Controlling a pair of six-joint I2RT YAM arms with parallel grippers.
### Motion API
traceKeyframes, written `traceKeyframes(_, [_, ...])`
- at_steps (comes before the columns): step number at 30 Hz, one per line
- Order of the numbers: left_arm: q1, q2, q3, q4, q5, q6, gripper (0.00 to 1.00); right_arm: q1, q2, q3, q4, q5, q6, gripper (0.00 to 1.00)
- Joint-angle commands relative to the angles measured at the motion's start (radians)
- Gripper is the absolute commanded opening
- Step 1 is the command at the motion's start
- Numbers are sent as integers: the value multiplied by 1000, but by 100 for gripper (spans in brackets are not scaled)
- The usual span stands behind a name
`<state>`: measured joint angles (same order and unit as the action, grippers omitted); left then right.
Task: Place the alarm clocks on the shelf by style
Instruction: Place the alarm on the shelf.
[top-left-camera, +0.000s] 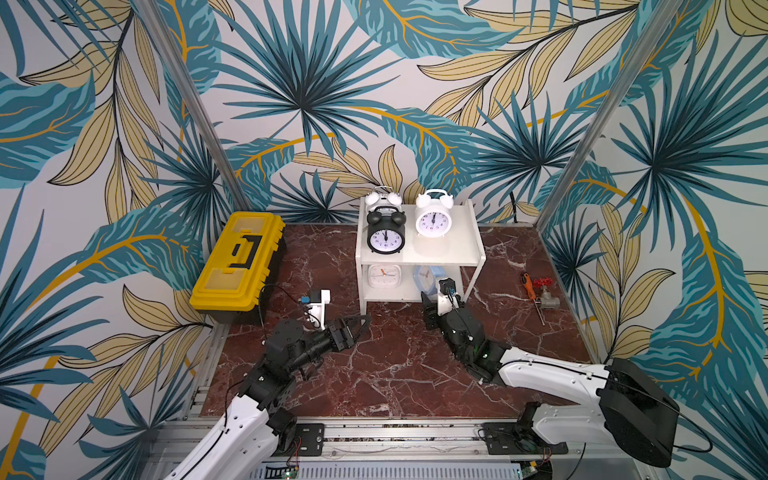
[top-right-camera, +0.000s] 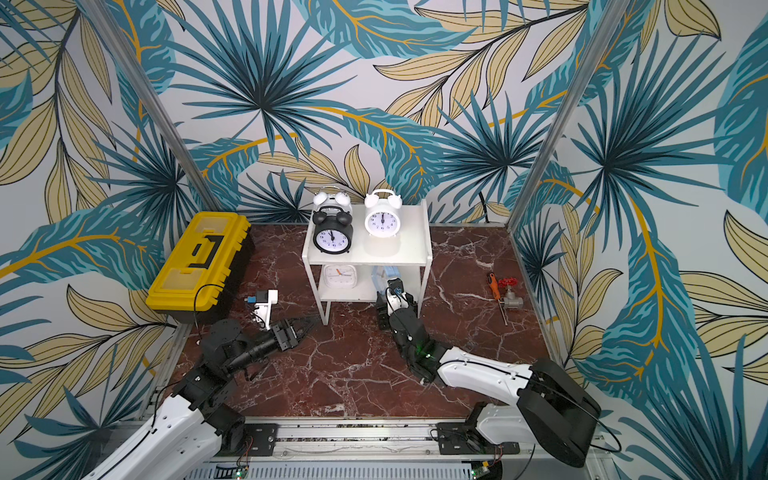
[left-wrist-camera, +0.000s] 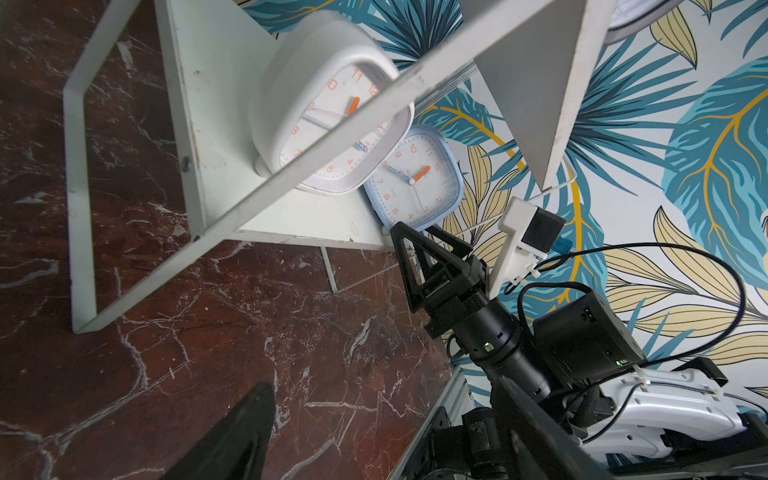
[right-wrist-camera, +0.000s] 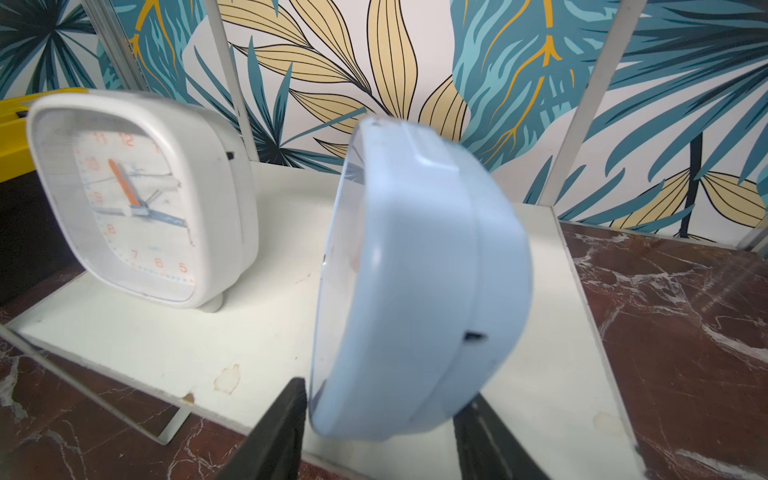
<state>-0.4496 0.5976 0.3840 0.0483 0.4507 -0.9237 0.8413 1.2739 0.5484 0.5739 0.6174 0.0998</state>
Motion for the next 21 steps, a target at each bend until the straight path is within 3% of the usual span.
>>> traceKeyframes(1, [7,-5,4,28,9,12,85,3,-17,14,-19,20,-14,59])
traceKeyframes(13, [7,-8,-11,41,12,7,85,3,-87,1,-28,48,19,69])
traceKeyframes(21, [8,-12,-20,48,17,3,84,3,-124,-16,-38,83,54,68])
